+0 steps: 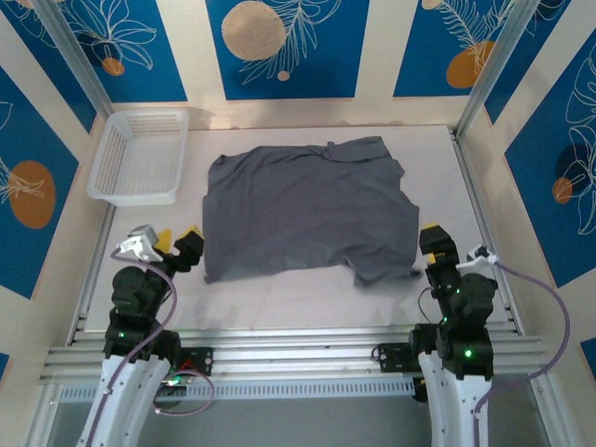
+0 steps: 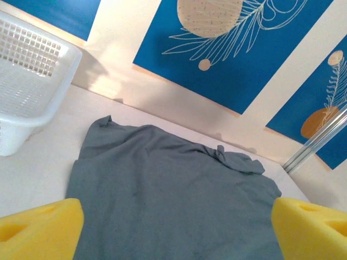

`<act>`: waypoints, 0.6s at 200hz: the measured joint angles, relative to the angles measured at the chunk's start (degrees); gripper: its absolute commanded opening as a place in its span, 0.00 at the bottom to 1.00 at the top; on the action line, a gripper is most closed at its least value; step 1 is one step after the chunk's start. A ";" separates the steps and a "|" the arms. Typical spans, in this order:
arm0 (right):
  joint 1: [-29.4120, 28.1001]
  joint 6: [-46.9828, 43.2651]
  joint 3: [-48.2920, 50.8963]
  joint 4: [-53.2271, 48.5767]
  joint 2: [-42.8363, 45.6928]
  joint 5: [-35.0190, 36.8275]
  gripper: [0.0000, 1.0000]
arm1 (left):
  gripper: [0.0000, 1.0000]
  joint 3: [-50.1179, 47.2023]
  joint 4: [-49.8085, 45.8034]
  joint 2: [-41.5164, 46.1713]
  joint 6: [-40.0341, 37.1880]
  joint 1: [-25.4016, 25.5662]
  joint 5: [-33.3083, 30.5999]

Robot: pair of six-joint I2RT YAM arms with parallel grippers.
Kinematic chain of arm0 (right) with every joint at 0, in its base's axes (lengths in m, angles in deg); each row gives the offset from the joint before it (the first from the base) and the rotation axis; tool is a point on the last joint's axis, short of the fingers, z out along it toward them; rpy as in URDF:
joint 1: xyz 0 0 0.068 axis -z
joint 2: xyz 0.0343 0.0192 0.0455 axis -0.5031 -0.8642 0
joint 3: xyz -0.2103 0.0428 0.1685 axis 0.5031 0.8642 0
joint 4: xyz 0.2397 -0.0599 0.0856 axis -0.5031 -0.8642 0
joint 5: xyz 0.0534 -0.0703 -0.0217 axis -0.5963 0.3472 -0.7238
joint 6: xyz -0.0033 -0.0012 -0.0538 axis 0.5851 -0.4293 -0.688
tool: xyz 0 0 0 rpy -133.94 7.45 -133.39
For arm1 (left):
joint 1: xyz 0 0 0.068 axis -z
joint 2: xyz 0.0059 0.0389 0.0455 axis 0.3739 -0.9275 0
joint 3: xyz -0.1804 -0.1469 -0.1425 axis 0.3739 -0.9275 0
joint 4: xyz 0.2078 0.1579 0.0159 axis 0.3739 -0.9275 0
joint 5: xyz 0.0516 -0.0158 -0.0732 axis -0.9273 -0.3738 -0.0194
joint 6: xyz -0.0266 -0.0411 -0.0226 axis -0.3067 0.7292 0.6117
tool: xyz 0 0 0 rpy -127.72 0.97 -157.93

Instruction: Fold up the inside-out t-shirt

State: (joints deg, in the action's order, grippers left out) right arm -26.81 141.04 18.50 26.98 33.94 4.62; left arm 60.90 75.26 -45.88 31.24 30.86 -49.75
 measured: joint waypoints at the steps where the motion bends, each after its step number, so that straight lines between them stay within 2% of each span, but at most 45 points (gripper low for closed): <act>1: -0.02 -0.17 -0.13 0.20 -0.28 0.00 0.99 | 0.91 0.04 0.00 -0.13 -0.02 0.00 0.04; 16: -0.02 -3.76 -3.21 4.42 -8.28 -0.42 0.99 | 0.91 1.11 0.20 -5.99 -0.24 0.00 1.64; 36: -0.17 -9.53 -6.80 11.30 -19.80 -2.67 0.99 | 0.88 6.54 0.24 -20.65 -0.81 0.52 3.69; 62: -1.27 -17.33 -15.69 12.33 -40.96 -8.28 0.99 | 0.60 21.40 -3.10 -43.50 -2.86 2.64 2.91; 72: -1.90 -19.91 -21.88 10.71 -50.69 -10.69 1.00 | 0.44 28.52 -4.61 -52.94 -2.95 3.39 1.97; 83: -2.80 -22.75 -28.02 9.60 -61.18 -12.35 0.88 | 0.28 35.63 -6.23 -62.73 -3.28 3.78 0.92; 100: -3.43 -25.79 -33.48 8.48 -73.31 -14.08 0.57 | 0.08 43.23 -8.09 -74.60 -1.38 3.93 -0.74; 108: -3.58 -26.62 -35.39 7.26 -78.27 -14.80 0.43 | 0.03 46.56 -9.79 -79.60 -0.74 3.98 -1.66; 120: -3.54 -27.12 -38.18 5.49 -85.26 -15.37 0.27 | 0.00 51.30 -12.07 -86.05 0.28 4.00 -2.78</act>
State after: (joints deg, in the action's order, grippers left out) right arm -30.35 113.92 -19.68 32.46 -51.32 -10.75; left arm 112.20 63.20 -131.93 31.53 34.86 -52.53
